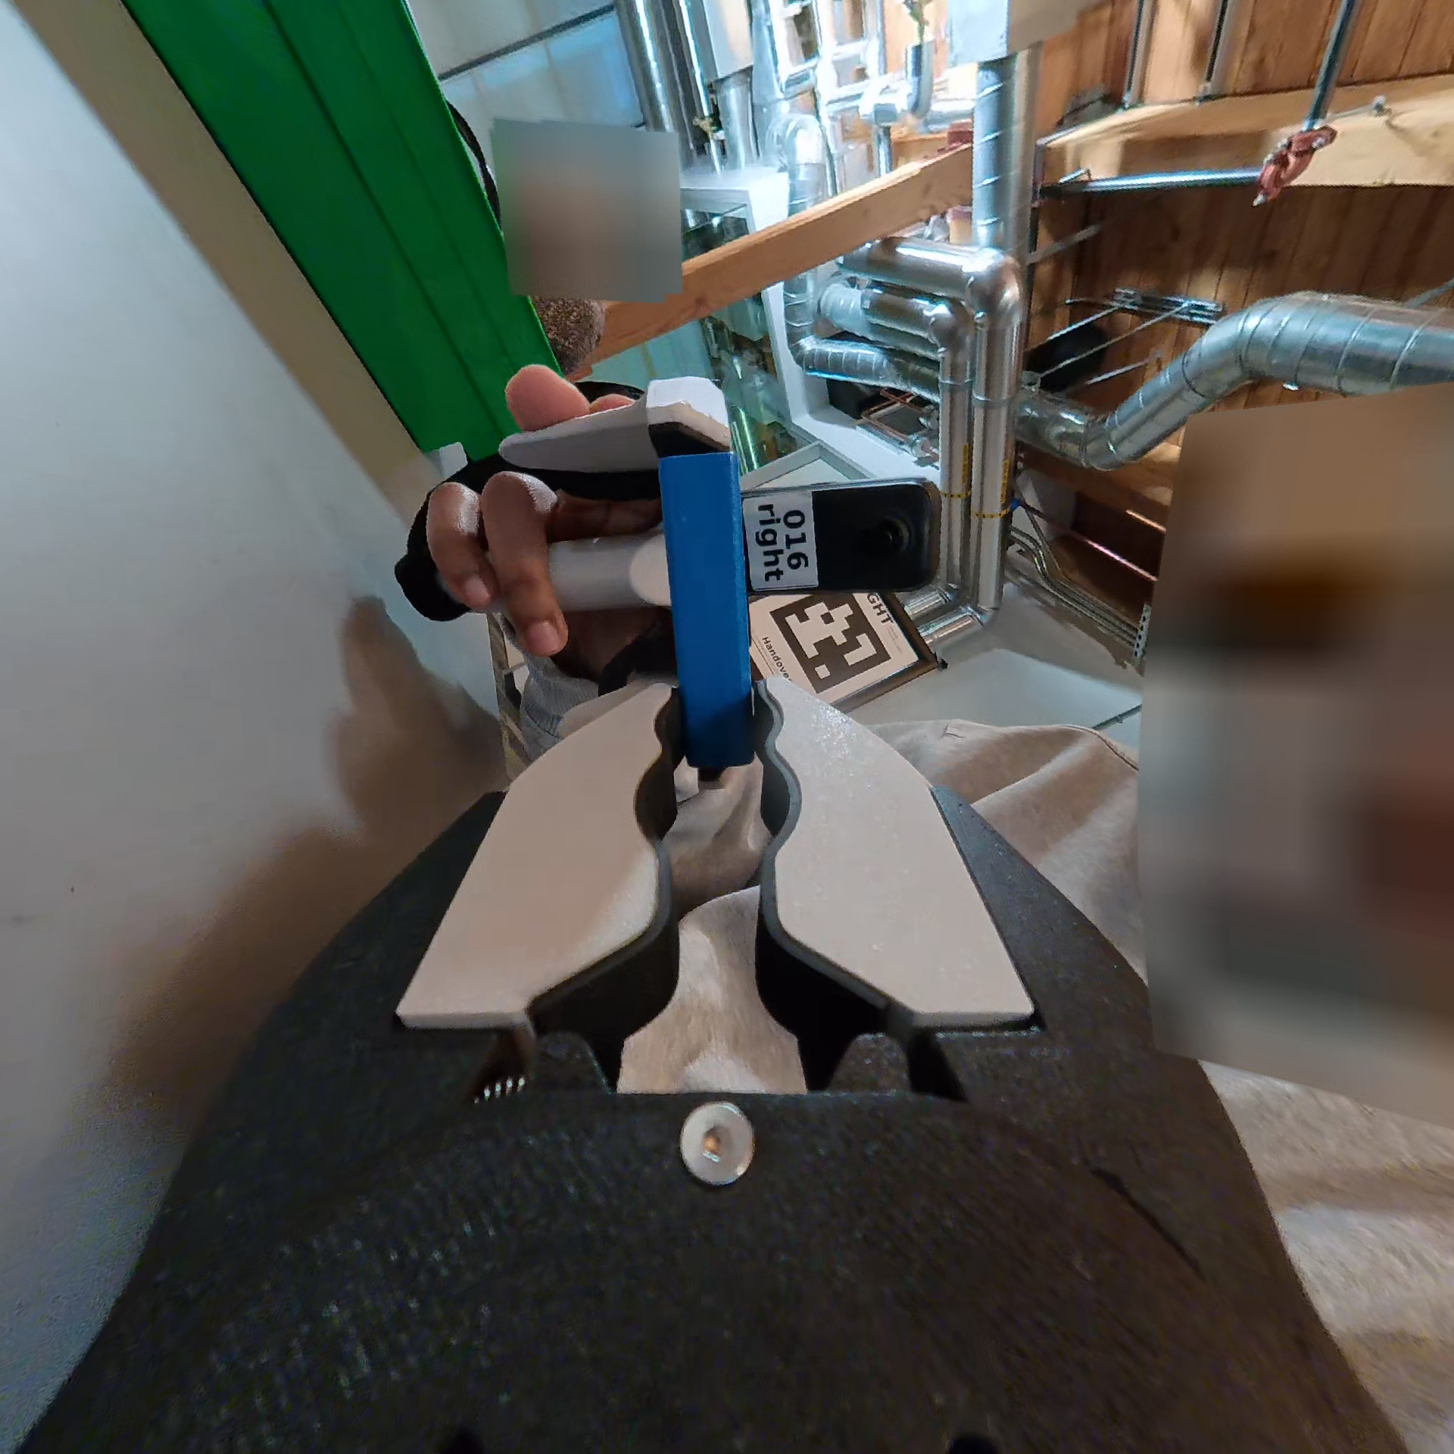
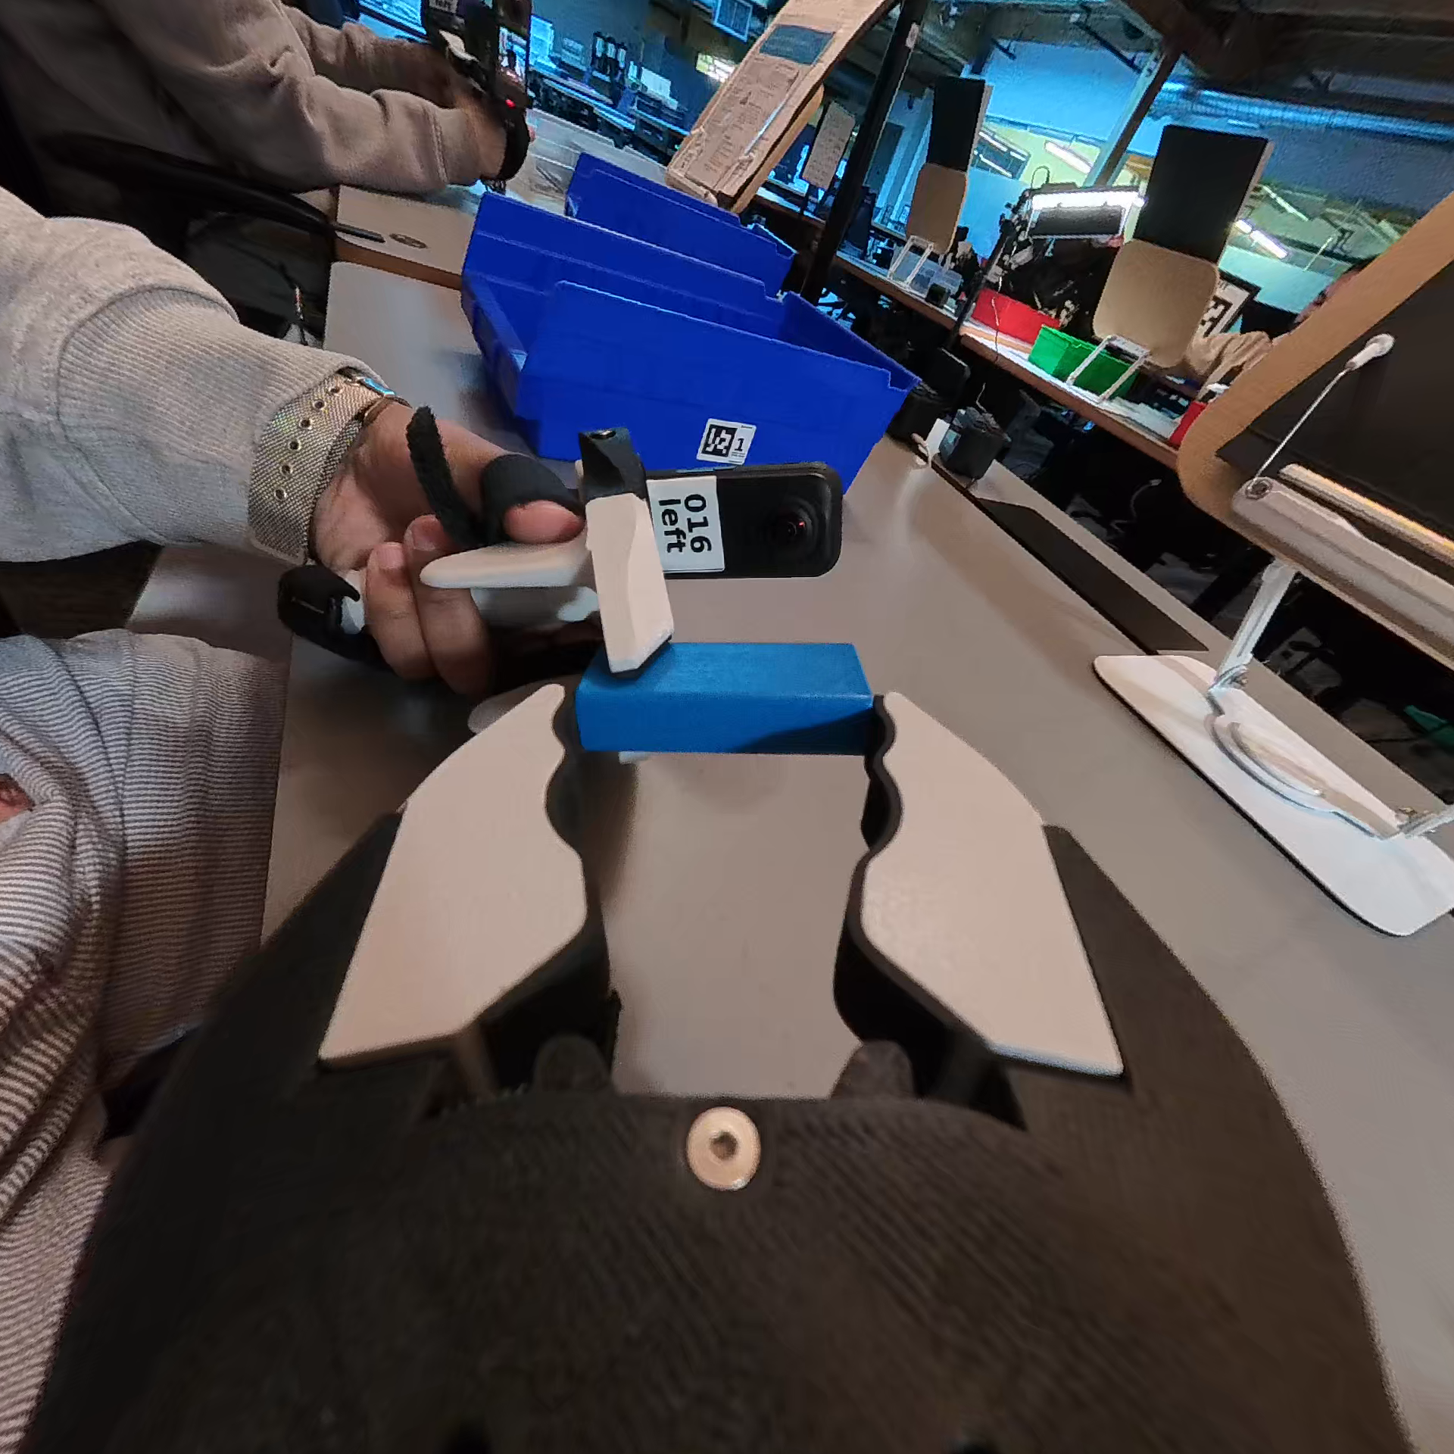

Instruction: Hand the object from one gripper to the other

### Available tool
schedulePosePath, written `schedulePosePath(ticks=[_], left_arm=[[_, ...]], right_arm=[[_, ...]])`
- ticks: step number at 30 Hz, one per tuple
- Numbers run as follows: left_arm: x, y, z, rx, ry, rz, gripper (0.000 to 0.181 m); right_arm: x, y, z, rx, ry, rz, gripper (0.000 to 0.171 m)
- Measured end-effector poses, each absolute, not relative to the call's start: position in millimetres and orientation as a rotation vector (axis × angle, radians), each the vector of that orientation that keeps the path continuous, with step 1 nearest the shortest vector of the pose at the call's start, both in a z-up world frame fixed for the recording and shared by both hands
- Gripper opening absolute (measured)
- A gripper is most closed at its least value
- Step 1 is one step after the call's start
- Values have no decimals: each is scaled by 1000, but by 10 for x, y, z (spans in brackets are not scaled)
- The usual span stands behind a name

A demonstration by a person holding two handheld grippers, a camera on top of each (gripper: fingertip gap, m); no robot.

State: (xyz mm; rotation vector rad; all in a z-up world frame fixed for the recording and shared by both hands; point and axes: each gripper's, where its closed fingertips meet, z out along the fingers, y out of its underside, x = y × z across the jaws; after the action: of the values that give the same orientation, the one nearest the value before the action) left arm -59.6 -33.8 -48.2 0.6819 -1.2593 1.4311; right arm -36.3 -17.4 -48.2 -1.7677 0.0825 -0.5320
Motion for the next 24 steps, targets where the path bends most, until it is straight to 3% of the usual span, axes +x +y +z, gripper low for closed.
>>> schedulePosePath(ticks=[1, 10, 16, 20, 24], left_arm=[[-598, -333, -469, 673, -1255, 1439, 26], [-417, -294, -453, 756, -1228, 1558, 54], [-384, -286, -465, 779, -1211, 1557, 54], [-402, -307, -485, 779, -1239, 1549, 53], [-356, -302, -488, 799, -1251, 1587, 48]], right_arm=[[-363, -171, -474, -1765, 86, -530, 71], [-262, -265, -315, -1689, 187, -527, 71], [-63, -479, -106, -1610, 361, -583, 71], [119, -992, 241, -1550, 593, -674, 71], [243, -2052, 686, -1431, 814, -986, 71]])
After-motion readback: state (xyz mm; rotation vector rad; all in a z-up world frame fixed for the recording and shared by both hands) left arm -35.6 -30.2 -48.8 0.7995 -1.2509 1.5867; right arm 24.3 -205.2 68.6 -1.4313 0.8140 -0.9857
